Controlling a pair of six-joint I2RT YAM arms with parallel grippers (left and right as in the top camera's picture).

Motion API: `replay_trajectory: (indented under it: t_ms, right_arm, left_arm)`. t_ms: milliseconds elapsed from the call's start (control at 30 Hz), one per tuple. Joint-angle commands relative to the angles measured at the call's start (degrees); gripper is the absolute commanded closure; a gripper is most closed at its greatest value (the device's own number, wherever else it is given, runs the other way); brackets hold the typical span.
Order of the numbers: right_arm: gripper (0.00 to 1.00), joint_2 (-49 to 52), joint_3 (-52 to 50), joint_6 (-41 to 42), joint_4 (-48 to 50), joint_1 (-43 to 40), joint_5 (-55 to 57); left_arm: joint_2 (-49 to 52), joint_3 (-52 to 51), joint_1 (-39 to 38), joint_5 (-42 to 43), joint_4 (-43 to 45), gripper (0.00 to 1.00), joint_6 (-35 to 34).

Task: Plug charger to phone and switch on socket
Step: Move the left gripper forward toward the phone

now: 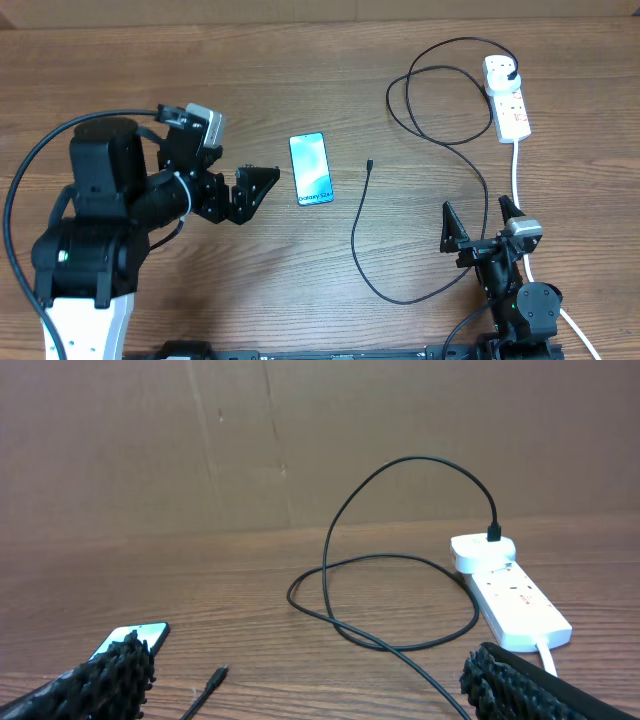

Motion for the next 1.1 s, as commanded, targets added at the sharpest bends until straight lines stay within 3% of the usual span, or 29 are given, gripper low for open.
replay_trajectory:
  t_ms: [0, 100, 333, 1067]
  right_arm:
    - [0.00, -0.7, -0.6, 0.2, 0.2, 0.3, 0.0]
    - [0.00, -0.7, -0.6, 0.2, 0.2, 0.3, 0.0]
    - [0.00, -0.7, -0.6, 0.2, 0.2, 0.3, 0.0]
    - [0.00, -0.7, -0.6, 0.2, 0.2, 0.3, 0.0]
  left_arm:
    - [1.5, 1.4, 0.3, 3.1, -0.2, 0.00, -0.8]
    - [1.9, 1.4, 0.3, 2.3, -0.9, 0.00, -0.8]
    - [3.0, 1.4, -3.0, -8.1, -5.2, 0.00, -3.3]
    - [9.9, 1.4, -4.6, -6.3, -6.9, 0.00, -5.3]
